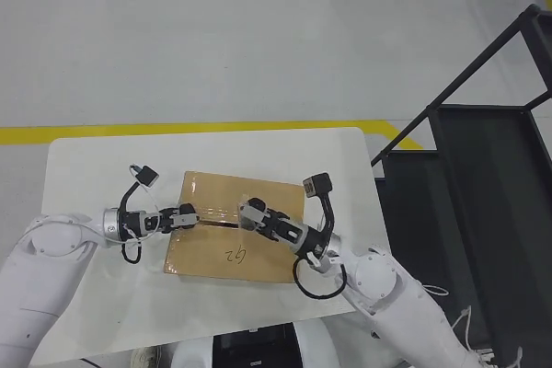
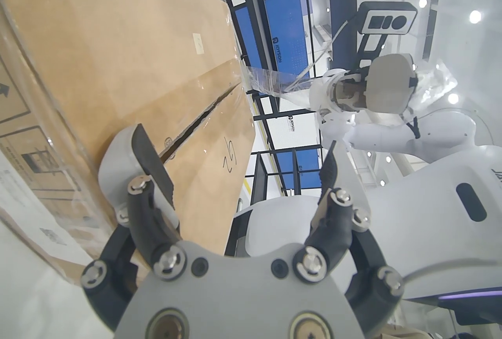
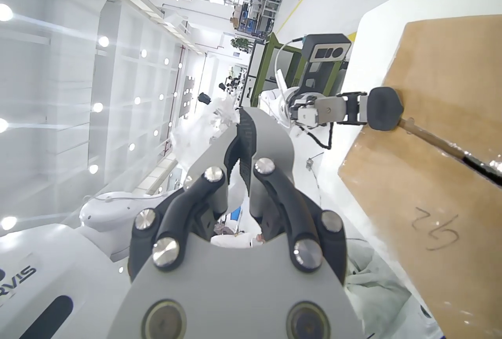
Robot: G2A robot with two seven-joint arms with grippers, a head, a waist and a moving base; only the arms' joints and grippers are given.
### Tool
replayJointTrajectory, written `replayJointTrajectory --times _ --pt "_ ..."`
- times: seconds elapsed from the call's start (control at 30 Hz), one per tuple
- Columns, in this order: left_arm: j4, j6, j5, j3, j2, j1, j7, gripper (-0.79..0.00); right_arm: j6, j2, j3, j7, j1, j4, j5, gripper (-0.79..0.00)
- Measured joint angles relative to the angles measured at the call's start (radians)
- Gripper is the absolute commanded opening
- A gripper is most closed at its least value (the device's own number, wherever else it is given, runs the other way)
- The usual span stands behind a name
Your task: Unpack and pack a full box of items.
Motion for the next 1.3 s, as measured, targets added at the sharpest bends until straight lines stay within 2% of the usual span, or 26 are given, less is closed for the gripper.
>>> replayJointTrajectory --times 0.43,0.67,1.3 --pt "-0.008 0.001 -0.008 -0.010 0.001 0.011 -0.006 0.000 -0.011 -0.040 -0.108 -0.160 0.081 0.124 -0.076 -0.785" --pt "-0.008 0.002 -0.012 -0.015 0.001 0.018 -0.013 0.000 -0.007 -0.063 -0.158 -0.267 0.115 0.185 -0.181 -0.785" --pt "-0.009 -0.004 -0.022 -0.030 0.002 0.027 -0.030 0.000 0.005 -0.125 -0.261 -0.393 0.205 0.363 -0.295 -0.785"
